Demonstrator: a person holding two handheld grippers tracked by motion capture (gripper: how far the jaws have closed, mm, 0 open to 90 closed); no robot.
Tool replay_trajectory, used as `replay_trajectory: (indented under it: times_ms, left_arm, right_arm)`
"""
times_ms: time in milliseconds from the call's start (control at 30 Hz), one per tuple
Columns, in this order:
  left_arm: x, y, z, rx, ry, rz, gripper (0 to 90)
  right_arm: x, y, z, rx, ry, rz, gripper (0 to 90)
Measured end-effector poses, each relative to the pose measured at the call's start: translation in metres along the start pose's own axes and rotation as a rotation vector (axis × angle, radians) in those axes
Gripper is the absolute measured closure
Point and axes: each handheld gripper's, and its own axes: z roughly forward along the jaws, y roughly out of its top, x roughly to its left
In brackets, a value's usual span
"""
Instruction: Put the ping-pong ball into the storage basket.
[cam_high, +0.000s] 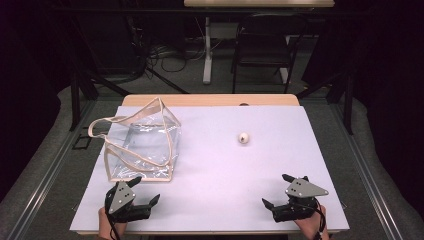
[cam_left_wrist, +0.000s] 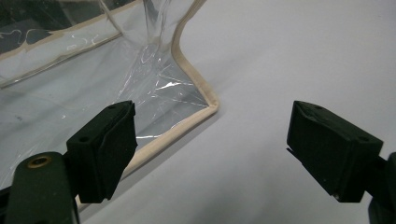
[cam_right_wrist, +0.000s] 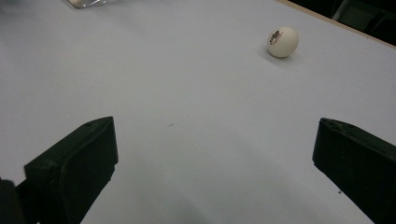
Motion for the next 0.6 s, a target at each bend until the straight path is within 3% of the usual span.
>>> replay_trajectory:
  times_ms: [600]
  left_arm:
    - [0.0021, -0.0029, 0.0004, 0.004, -0.009, -0.009, 16.2]
  right_arm:
    - [0.0032, 0.0028, 0.0055, 0.033, 0.012, -0.003, 0.0]
